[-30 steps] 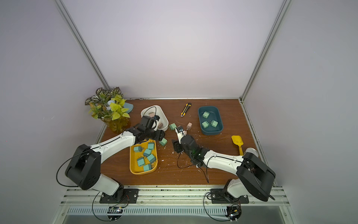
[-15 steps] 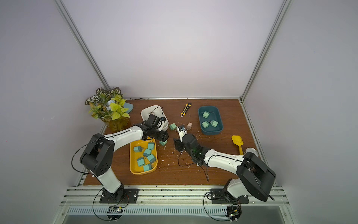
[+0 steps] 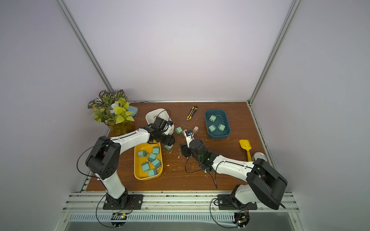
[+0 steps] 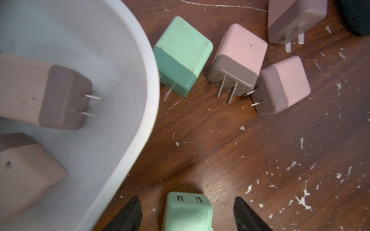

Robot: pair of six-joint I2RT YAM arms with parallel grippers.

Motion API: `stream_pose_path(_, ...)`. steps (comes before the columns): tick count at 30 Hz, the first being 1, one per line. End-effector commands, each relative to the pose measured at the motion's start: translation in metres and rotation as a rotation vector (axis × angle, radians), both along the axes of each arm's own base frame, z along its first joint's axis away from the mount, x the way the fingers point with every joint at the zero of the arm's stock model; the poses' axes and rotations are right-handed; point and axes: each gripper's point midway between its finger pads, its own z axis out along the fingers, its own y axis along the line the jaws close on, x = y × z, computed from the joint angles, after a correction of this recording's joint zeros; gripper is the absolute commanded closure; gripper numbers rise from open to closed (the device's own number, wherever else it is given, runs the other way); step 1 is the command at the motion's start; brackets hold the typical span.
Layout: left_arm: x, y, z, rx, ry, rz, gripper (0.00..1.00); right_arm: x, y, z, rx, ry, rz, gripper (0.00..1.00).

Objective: Place the plugs by color into the storage box
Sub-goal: Pick up the plug from the center of the board.

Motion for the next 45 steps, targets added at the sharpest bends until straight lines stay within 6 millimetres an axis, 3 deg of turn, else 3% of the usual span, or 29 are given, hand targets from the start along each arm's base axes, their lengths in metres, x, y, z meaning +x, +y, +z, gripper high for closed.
stream_pose_path(1, -0.008, 0.0, -0.012, 0.031, 0.041, -0.016, 0.26, 0.001, -0.001, 0.013, 0.056, -0.029, -0.012, 0.3)
stream_pose_path(8, -0.015, -0.009, -0.005, 0.061, 0.001, -0.065, 0.28, 0.003, -0.002, 0.011, 0.033, -0.03, -0.019, 0.3)
stream_pose_path(19, -0.022, 0.009, -0.023, 0.205, 0.027, -0.069, 0.29, 0.004, -0.003, 0.014, 0.028, -0.047, -0.017, 0.3)
stream_pose_path(32, -0.032, 0.002, -0.03, 0.177, 0.083, -0.093, 0.47, 0.003, -0.008, 0.015, 0.026, -0.047, -0.035, 0.29)
stream_pose_path(41, -0.027, -0.004, -0.021, 0.15, 0.064, -0.086, 0.54, 0.003, -0.01, 0.02, 0.029, -0.052, -0.045, 0.29)
stream_pose_path(45, -0.02, -0.015, -0.005, 0.098, 0.043, -0.082, 0.57, 0.006, -0.019, 0.03, 0.012, -0.072, -0.082, 0.29)
